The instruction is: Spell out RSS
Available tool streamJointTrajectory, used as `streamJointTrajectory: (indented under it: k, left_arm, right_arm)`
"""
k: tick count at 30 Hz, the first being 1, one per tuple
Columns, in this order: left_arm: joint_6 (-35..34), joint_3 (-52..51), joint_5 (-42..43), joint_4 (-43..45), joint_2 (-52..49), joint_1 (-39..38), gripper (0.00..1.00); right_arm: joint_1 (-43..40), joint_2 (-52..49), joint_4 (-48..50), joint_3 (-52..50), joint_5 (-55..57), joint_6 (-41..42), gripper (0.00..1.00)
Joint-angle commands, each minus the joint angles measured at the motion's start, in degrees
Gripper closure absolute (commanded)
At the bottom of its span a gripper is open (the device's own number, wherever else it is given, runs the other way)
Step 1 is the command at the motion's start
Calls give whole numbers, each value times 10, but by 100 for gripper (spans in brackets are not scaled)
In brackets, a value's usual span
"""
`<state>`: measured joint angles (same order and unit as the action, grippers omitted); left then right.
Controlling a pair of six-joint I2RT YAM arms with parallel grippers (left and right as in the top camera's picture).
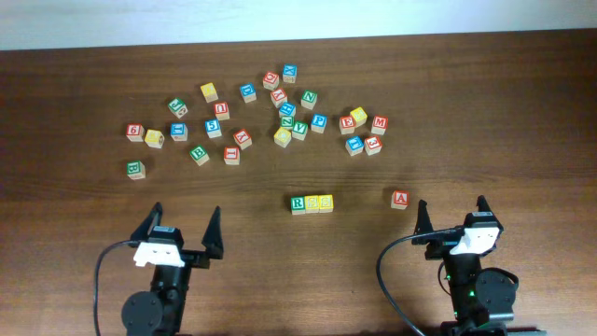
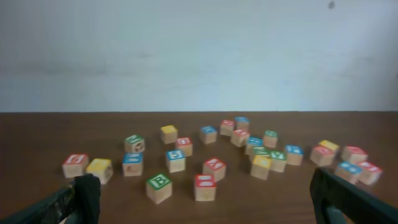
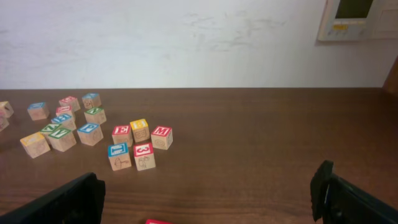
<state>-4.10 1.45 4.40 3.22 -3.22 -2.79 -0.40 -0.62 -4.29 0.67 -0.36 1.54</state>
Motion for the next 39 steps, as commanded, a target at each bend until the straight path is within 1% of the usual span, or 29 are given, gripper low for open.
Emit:
streamJointTrajectory:
  k: [1, 3, 7, 11, 16, 20, 39]
  left_arm:
    - [-4, -10, -15, -34, 30, 33, 1]
    - [-5, -10, -20, -78, 30, 54, 1]
    - [25, -10, -25, -79, 30, 65, 1]
    - [25, -10, -53, -81, 30, 83, 1]
    - [26, -10, -53, -81, 30, 81, 1]
    - [44, -10, -53, -82, 30, 73, 1]
    - [44, -10, -51, -80, 30, 73, 1]
  right_arm:
    - [-4, 4, -3, -3, 4, 4, 2]
    - [-4, 4, -3, -3, 4, 4, 2]
    - [-4, 4, -3, -3, 4, 4, 2]
    - [-4, 4, -3, -3, 4, 4, 2]
    - [-4, 4, -3, -3, 4, 4, 2]
    - [-4, 4, -3, -3, 4, 4, 2]
    - [-4, 4, -3, -3, 4, 4, 2]
